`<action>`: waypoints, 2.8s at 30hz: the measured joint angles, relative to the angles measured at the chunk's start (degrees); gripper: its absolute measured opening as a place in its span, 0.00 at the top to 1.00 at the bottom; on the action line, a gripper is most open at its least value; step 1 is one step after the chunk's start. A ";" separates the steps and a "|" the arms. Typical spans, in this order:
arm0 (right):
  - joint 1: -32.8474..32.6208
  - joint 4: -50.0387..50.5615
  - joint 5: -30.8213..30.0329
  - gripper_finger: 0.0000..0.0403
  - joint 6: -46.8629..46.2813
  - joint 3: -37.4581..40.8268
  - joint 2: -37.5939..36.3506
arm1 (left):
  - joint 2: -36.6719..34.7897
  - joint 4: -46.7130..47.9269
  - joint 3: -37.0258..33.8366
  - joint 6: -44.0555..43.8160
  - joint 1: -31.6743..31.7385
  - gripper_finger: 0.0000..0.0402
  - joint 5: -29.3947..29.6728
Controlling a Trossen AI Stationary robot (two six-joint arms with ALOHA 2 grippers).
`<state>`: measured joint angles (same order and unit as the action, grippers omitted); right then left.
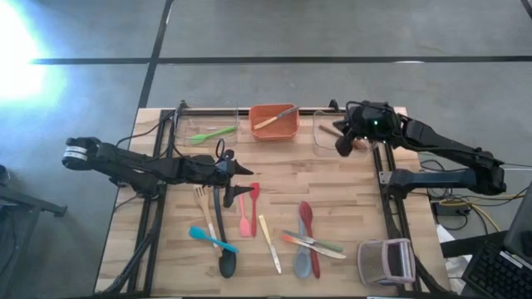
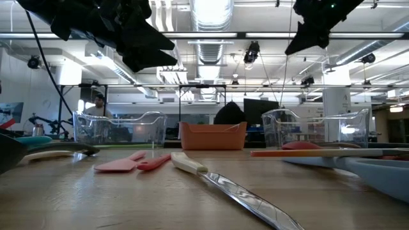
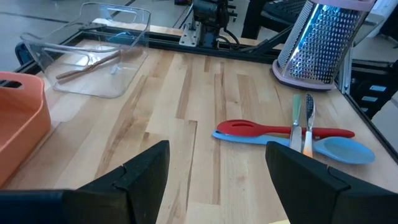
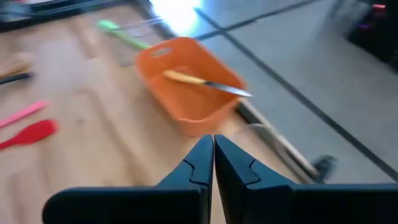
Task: Pick & Place Kitchen Items
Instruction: Put the green knife into the orange bin
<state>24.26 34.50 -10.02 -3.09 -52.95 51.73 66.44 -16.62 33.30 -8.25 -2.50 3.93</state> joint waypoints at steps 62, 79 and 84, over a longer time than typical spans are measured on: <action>-55.89 24.55 13.24 0.98 -52.71 -21.65 33.14 | 0.06 2.67 0.00 0.31 -0.01 0.33 0.47; -57.12 24.44 14.28 0.74 -54.97 -21.51 46.59 | 0.05 3.41 -0.01 0.31 -0.02 0.33 0.25; -57.14 23.81 14.62 0.64 -53.46 -21.51 48.77 | 0.05 3.54 -0.02 0.32 -0.01 0.33 0.28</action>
<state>-32.88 58.31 4.60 -56.55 -74.46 100.51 66.49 -13.08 33.28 -7.94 -2.52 4.21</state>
